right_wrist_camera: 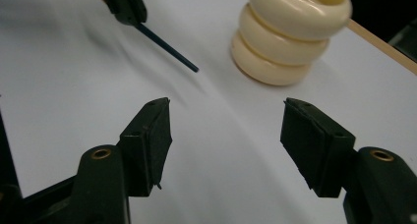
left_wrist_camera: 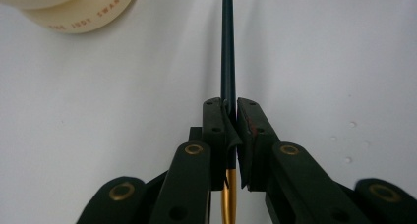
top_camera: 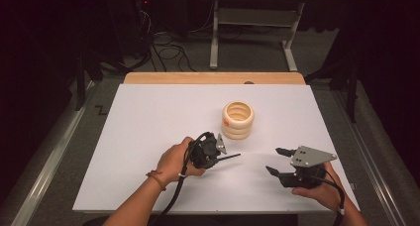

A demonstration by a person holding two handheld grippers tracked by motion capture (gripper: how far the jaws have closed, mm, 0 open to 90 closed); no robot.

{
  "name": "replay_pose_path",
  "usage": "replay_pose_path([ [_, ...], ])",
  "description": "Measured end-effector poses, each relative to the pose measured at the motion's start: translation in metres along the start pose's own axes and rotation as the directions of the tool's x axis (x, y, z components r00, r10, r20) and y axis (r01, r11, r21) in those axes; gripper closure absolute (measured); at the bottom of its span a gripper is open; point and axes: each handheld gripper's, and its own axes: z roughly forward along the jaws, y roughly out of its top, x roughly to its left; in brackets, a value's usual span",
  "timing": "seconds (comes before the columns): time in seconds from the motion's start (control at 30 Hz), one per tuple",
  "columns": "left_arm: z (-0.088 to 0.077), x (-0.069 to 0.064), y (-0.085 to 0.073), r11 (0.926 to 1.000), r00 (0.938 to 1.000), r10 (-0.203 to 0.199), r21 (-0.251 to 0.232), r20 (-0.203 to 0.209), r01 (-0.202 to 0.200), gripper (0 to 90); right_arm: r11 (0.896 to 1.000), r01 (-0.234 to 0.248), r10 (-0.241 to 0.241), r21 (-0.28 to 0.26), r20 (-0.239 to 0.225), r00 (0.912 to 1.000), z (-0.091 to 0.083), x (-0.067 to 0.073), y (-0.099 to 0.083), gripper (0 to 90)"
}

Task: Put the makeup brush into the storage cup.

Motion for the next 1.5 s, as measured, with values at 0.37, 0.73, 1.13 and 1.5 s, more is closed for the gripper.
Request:
replay_pose_path([
  [0.37,-0.004,-0.014,0.012,0.997,0.9967,0.076,-0.018,0.03,-0.075,83.3,0.989,0.13,-0.12,0.077,-0.12,0.9855,0.028,0.017,0.04,43.0],
  [0.73,-0.009,-0.023,0.016,0.9921,0.9923,0.118,-0.048,0.037,-0.116,83.3,0.981,0.165,-0.141,0.099,-0.21,0.9674,0.061,0.032,0.049,52.0],
  [1.13,-0.013,-0.014,0.007,0.9942,0.9977,0.061,-0.09,0.029,-0.059,83.3,0.999,0.043,-0.04,0.018,-0.141,0.9893,0.055,0.021,0.044,43.1],
  [1.5,-0.017,-0.014,0.007,0.994,0.997,0.076,-0.08,0.019,-0.074,83.3,1.0,0.003,-0.002,0.009,-0.138,0.9904,0.054,0.015,0.037,42.4],
])
